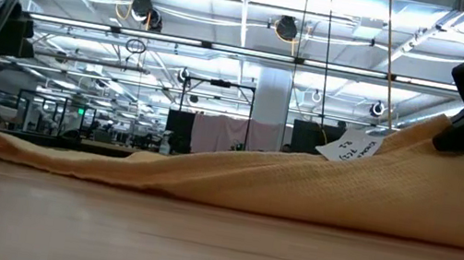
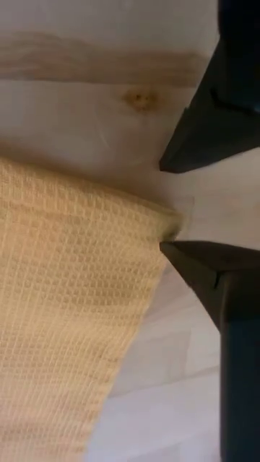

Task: Roll towel
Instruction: Fold the yellow towel

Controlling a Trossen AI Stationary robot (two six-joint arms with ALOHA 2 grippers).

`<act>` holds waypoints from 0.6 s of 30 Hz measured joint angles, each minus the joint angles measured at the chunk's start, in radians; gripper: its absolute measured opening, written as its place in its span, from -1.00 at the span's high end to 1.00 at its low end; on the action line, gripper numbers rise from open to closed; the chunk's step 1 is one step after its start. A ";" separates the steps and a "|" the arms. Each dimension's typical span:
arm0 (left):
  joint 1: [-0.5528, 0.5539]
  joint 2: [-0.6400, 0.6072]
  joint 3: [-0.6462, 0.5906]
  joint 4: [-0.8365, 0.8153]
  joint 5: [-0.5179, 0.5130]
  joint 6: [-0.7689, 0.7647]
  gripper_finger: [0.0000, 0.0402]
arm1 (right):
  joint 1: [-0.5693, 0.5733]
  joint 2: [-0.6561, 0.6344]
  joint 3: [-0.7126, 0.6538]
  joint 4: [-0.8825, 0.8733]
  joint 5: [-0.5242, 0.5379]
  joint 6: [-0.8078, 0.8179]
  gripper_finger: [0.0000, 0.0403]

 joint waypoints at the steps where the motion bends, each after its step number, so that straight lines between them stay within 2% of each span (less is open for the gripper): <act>1: 0.003 0.001 -0.003 0.003 0.000 0.002 0.24 | 0.000 0.000 0.000 0.000 0.000 0.000 1.00; 8: 0.022 -0.003 -0.012 0.037 -0.029 0.048 0.90 | 0.000 0.000 0.000 -0.001 -0.026 0.022 1.00; 13: 0.027 -0.003 0.006 0.031 0.013 0.020 0.95 | 0.020 0.000 0.000 0.000 -0.082 0.070 1.00; 18: -0.016 -0.036 0.090 0.064 0.141 -0.005 0.95 | 0.066 0.000 0.000 0.002 -0.149 0.121 1.00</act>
